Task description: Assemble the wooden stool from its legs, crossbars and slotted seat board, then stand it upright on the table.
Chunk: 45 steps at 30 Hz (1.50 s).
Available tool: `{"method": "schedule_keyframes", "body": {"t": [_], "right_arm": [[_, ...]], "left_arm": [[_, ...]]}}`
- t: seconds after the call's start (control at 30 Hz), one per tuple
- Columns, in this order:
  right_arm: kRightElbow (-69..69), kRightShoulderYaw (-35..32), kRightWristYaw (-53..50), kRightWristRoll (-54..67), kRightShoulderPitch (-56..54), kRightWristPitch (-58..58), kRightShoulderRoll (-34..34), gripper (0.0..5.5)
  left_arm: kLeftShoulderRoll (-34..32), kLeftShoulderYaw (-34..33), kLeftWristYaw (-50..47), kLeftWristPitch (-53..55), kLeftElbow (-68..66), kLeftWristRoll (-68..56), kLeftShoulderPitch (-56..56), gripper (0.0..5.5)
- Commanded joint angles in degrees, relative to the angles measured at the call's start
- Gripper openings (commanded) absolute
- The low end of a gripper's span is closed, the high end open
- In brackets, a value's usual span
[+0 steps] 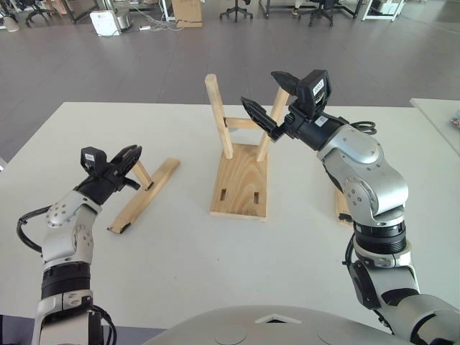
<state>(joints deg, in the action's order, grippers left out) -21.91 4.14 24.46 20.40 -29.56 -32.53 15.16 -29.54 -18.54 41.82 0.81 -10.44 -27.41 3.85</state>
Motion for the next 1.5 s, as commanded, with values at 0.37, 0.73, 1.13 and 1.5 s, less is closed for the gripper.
{"method": "schedule_keyframes", "body": {"t": [0.37,0.73,1.13,1.5], "right_arm": [[-0.31,0.0,-0.61,-0.22,-0.04,0.09,-0.28,4.37],[0.06,0.37,-0.81,-0.64,0.04,1.36,-0.86,4.37],[-1.3,0.86,-2.24,-0.74,1.69,1.06,-1.34,4.37],[-1.38,0.59,-2.9,-0.67,1.67,0.64,-1.38,4.37]], "left_arm": [[0.55,1.73,0.52,3.93,-3.65,0.0,-1.5,0.41],[0.47,0.62,-3.62,3.11,-5.21,2.54,0.01,2.05],[-6.1,5.45,0.16,15.01,0.99,6.05,-4.53,3.42],[-8.16,8.72,-0.61,23.29,-0.18,10.52,-5.84,3.42]]}}
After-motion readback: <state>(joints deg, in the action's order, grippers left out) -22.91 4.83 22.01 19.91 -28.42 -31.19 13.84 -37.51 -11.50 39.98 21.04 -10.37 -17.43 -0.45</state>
